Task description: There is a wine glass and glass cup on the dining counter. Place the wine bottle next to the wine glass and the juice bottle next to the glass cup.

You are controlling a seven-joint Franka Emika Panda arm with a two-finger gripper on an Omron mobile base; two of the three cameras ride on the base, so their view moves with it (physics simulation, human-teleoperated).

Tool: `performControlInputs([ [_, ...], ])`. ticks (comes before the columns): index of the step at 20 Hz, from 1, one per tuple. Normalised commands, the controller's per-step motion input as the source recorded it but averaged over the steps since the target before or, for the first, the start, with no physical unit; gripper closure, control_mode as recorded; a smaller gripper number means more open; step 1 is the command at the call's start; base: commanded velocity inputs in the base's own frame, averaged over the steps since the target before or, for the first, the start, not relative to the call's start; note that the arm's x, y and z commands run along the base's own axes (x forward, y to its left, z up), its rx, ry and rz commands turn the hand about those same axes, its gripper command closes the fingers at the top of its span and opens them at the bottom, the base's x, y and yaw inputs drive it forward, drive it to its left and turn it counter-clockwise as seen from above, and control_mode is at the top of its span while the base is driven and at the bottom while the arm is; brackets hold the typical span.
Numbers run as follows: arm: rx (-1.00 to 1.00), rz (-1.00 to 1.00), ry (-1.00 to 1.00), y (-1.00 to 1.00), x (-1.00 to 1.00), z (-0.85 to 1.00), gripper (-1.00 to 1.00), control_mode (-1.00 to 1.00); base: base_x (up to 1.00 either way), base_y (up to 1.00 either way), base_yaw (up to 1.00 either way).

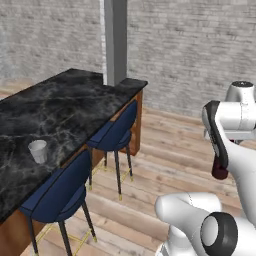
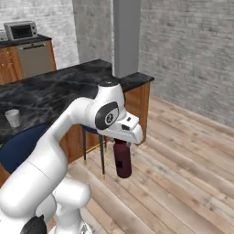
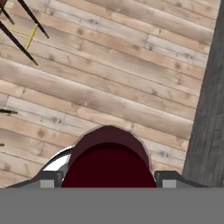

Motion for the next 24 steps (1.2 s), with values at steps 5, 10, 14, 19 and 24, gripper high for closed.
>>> performControlInputs([
  [5,0.00,0.00,0.00,0.00,0.00,0.00,1.00,1.00,0.50,-0.03,0.59],
  [10,0.00,0.00,0.00,0.00,0.00,0.00,1.00,1.00,0.57,-0.05,0.50],
  [14,0.00,0.00,0.00,0.00,0.00,0.00,1.00,1.00,0.61,-0.06,0.44],
  [19,0.00,0.00,0.00,0.00,0.00,0.00,1.00,1.00,0.64,-0.07,0.41],
  [24,0.00,0.00,0.00,0.00,0.00,0.00,1.00,1.00,0.62,-0.07,0.40],
])
